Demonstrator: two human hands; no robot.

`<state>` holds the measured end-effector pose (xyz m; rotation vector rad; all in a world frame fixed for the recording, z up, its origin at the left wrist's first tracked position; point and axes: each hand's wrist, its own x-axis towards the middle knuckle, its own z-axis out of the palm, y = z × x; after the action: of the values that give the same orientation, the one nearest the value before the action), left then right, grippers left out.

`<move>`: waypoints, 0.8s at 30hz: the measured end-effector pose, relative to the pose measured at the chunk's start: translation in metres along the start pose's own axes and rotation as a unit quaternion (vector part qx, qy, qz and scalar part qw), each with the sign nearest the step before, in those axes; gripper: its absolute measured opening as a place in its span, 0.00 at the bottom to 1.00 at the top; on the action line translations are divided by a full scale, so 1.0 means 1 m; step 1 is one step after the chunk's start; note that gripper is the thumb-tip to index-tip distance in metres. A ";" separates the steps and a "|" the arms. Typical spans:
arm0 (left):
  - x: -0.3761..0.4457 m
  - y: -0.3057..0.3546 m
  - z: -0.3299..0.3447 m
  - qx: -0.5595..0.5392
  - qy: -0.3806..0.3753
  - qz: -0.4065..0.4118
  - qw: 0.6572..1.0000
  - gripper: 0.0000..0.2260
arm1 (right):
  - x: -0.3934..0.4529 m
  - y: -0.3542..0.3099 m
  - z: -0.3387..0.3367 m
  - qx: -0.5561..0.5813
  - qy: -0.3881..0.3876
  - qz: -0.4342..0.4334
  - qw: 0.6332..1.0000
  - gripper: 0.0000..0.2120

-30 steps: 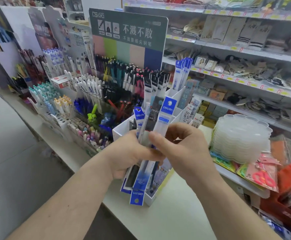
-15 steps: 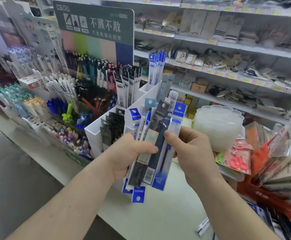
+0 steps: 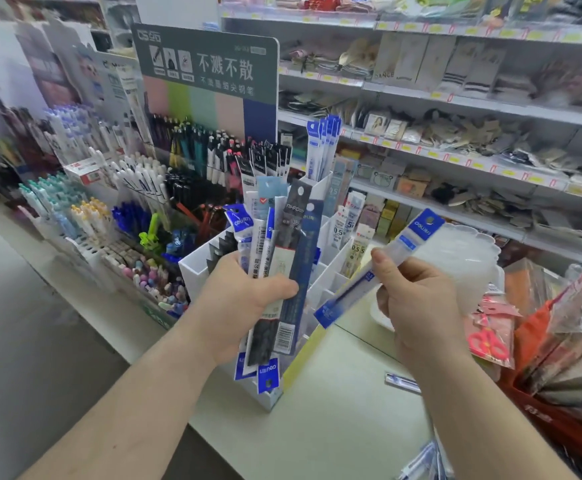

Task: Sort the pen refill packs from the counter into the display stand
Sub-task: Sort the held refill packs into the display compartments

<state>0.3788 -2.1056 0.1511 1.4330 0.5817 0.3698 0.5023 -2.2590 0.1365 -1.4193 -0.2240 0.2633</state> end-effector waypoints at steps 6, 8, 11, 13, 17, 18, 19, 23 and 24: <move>0.000 0.013 -0.025 -0.051 0.123 0.025 0.991 0.11 | 0.019 0.004 0.023 -0.034 0.003 -0.036 0.999 0.11; 0.001 0.021 -0.028 -0.057 0.129 0.039 0.989 0.15 | 0.026 0.004 0.027 -0.042 0.002 -0.057 0.998 0.10; 0.005 0.033 -0.027 -0.057 0.119 0.063 0.989 0.15 | 0.039 0.003 0.030 -0.068 0.022 -0.101 0.992 0.09; 0.008 0.036 -0.025 -0.053 0.118 0.069 0.989 0.17 | 0.050 0.006 0.030 -0.103 0.030 -0.121 0.987 0.09; 0.012 0.032 -0.023 -0.038 0.120 0.071 0.989 0.20 | 0.068 0.025 0.027 -0.177 -0.002 -0.104 0.979 0.12; 0.013 0.030 -0.023 -0.037 0.121 0.070 0.989 0.20 | 0.071 0.030 0.028 -0.192 -0.008 -0.094 0.977 0.12; 0.014 0.030 -0.023 -0.037 0.124 0.070 0.989 0.20 | 0.072 0.034 0.029 -0.198 -0.013 -0.084 0.976 0.11; 0.015 0.034 -0.026 -0.029 0.122 0.082 0.989 0.19 | 0.080 0.042 0.034 -0.178 -0.008 -0.073 0.981 0.09; 0.016 0.037 -0.027 -0.031 0.121 0.087 0.988 0.19 | 0.081 0.041 0.035 -0.174 -0.008 -0.077 0.982 0.09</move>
<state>0.3802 -2.0702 0.1840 1.3925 0.6355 0.7027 0.5669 -2.1952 0.1007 -1.7359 -0.4075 0.1106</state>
